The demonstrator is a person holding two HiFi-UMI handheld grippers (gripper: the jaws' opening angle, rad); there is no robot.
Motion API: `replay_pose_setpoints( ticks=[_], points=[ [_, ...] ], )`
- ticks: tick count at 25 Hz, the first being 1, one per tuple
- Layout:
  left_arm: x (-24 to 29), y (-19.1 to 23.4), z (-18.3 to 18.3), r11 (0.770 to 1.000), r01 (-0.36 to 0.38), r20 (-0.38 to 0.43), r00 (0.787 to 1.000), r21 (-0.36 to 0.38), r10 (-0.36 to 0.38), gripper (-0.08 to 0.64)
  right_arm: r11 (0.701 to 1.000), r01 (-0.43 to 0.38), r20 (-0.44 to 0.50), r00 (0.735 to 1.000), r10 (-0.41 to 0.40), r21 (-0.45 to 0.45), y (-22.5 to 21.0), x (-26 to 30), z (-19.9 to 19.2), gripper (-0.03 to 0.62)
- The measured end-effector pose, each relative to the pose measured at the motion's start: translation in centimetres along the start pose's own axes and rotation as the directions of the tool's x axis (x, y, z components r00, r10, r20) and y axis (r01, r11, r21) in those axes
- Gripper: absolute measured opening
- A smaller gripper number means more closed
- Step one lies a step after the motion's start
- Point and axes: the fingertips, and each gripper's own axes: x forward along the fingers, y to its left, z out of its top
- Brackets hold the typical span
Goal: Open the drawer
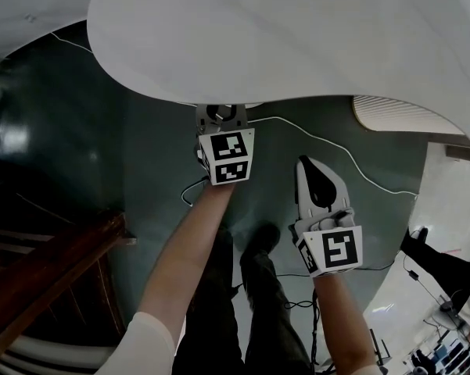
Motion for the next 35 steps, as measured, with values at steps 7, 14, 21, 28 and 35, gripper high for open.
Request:
replay_pose_setpoints(
  ticks=[7, 14, 21, 28, 35],
  points=[
    [-0.2, 0.1, 0.1, 1.0, 0.008, -0.001, 1.0, 0.001, -0.008, 0.1, 1.0, 0.002, 0.005, 1.0, -0.002, 0.0, -0.1, 0.0, 0.1, 0.011],
    [-0.1, 0.0, 0.1, 1.0, 0.012, -0.005, 1.0, 0.001, -0.012, 0.1, 1.0, 0.001, 0.005, 1.0, -0.001, 0.004, -0.6, -0.1, 0.0, 0.011],
    [-0.1, 0.0, 0.1, 0.999, 0.025, -0.002, 1.0, 0.019, -0.025, 0.1, 1.0, 0.001, 0.004, 1.0, -0.001, 0.004, -1.0, 0.0, -0.1, 0.011],
    [-0.4, -0.1, 0.1, 0.998, 0.051, 0.003, 0.999, 0.029, -0.052, 0.1, 1.0, 0.002, 0.004, 1.0, -0.002, 0.008, -1.2, -0.1, -0.3, 0.011],
    [-0.7, 0.0, 0.1, 0.996, 0.076, 0.004, 0.997, 0.052, -0.076, 0.1, 1.0, 0.001, 0.003, 1.0, -0.001, 0.01, -1.2, 0.0, -0.4, 0.011]
  ],
)
